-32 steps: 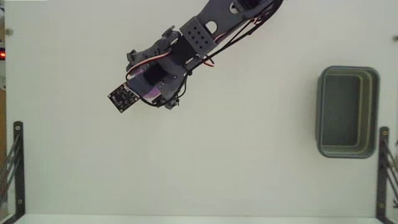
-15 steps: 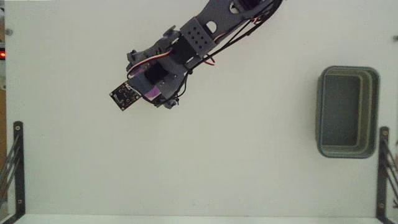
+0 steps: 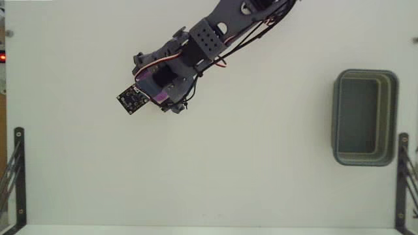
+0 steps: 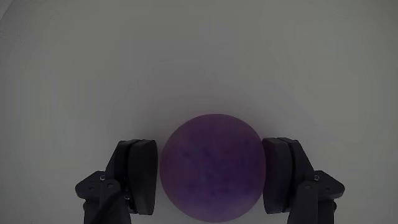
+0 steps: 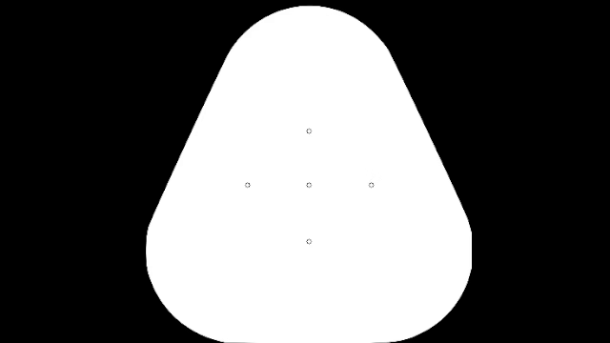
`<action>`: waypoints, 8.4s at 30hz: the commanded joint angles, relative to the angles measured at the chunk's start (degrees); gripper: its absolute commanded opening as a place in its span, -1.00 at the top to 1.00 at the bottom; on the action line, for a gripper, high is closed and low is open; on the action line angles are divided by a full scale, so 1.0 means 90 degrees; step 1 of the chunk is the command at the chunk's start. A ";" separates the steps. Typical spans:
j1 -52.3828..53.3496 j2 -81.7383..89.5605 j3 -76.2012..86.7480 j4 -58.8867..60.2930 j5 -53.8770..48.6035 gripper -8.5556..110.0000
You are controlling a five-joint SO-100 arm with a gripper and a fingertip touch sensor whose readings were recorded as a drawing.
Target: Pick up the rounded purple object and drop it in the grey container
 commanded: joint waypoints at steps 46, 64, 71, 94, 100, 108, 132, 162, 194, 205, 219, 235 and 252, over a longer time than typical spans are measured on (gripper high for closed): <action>0.0012 -0.0025 0.0258 -0.0362 0.0039 -0.89; 0.0012 -0.0025 0.0258 -0.0362 0.0039 -0.82; 0.0012 -0.0025 0.0258 -0.0362 0.0039 -0.79; 0.0012 -0.0025 0.0258 -0.0362 0.0039 -0.69; 0.0012 -0.0025 0.0258 -0.0362 0.0039 -0.67; 0.0012 -0.0025 0.0258 -0.0362 0.0039 -0.63; 0.0012 -0.0025 0.0258 -0.0362 0.0039 -0.53; 0.0012 -0.0025 0.0258 -0.0362 0.0039 -0.40; 0.0012 -0.0025 0.0258 -0.0362 0.0039 -0.26; 0.0012 -0.0025 0.0258 -0.0362 0.0039 -0.21; 0.0012 -0.0025 0.0258 -0.0362 0.0039 -0.16; 0.0012 -0.0025 0.0258 -0.0362 0.0039 -0.12; 0.0012 -0.0025 0.0258 -0.0362 0.0039 -0.05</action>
